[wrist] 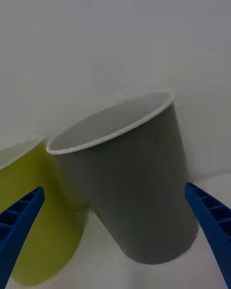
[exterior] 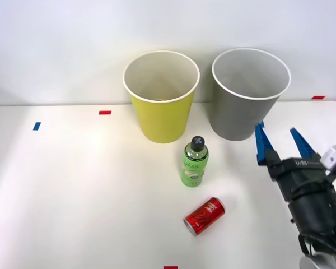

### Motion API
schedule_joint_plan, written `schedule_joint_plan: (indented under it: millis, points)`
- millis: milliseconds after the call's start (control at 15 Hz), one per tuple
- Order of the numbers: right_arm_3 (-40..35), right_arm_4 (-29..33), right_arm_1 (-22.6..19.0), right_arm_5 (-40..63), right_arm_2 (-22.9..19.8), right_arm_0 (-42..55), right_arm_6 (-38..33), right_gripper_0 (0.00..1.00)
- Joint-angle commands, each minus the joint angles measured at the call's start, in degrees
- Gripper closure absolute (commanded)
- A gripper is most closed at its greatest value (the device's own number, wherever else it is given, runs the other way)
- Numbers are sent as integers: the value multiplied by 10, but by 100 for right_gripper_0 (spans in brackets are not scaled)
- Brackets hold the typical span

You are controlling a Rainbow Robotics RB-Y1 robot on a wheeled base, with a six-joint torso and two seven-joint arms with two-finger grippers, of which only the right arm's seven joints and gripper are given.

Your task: Put cans in the gray bin, plastic bottles in the light green bin

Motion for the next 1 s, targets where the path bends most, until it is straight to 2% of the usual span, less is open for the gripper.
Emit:
schedule_joint_plan:
  millis: [67,200,533,1000]
  points:
    - [0,12,27,0,-3,55,14,0]
    - [0,23,41,0,-3,79,43,0]
    - [1,29,92,0,-6,123,177,0]
    - [1,29,83,-2,-15,143,181,0]
